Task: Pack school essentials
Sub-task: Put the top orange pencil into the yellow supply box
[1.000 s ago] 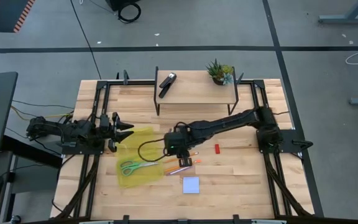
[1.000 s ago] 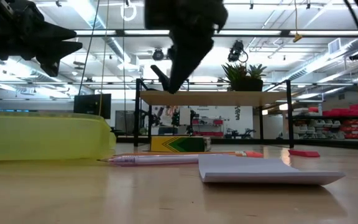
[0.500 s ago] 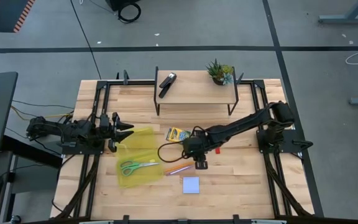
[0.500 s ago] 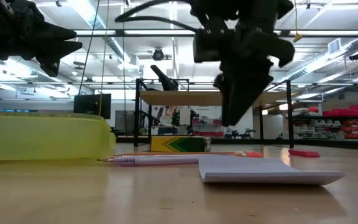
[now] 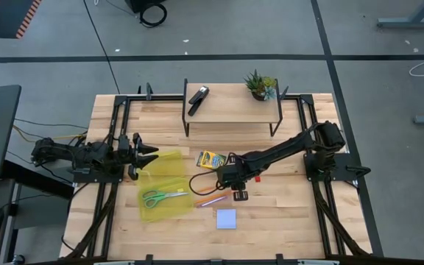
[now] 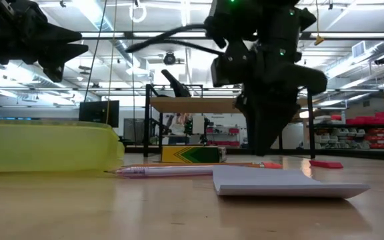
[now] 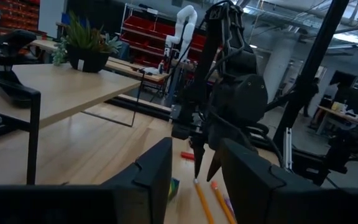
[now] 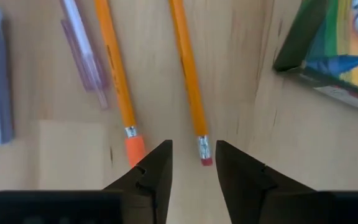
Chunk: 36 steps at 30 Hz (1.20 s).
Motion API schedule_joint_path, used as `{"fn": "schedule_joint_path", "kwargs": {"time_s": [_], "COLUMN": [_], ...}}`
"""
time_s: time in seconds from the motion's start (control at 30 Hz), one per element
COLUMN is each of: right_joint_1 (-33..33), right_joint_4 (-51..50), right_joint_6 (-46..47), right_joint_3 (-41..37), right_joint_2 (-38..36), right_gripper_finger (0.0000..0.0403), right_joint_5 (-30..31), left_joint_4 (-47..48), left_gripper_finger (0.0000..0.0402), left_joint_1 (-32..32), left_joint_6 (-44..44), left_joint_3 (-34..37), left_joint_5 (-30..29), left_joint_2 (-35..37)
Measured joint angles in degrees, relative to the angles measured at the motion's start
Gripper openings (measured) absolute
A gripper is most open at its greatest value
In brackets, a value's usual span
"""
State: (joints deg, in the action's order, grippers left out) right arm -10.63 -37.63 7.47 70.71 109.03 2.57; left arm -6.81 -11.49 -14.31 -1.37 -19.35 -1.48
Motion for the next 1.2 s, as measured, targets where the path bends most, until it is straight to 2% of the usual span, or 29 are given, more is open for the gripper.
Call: {"fn": "schedule_joint_path", "kwargs": {"time_s": [0.47, 0.87, 1.2], "right_joint_1": [0.11, 0.26, 0.33], "right_joint_4": [5.38, 5.42, 4.92], "right_joint_6": [-1.18, -4.46, -5.53], "right_joint_3": [-5.46, -5.70, -5.74], "right_joint_2": [-0.31, -0.18, -0.31], "right_gripper_finger": [0.0106, 0.0038, 0.0032], "right_joint_5": [1.80, 1.27, 1.07], "left_joint_4": [-0.09, -0.04, -0.04], "left_gripper_finger": [0.0150, 0.0142, 0.0153], "left_joint_1": [0.00, 0.00, 0.00], "left_joint_6": [-0.03, -0.04, 0.02], "left_joint_3": [0.00, 0.00, 0.00], "left_joint_5": [0.00, 0.00, 0.00], "left_joint_2": [-0.02, -0.01, -0.02]}}
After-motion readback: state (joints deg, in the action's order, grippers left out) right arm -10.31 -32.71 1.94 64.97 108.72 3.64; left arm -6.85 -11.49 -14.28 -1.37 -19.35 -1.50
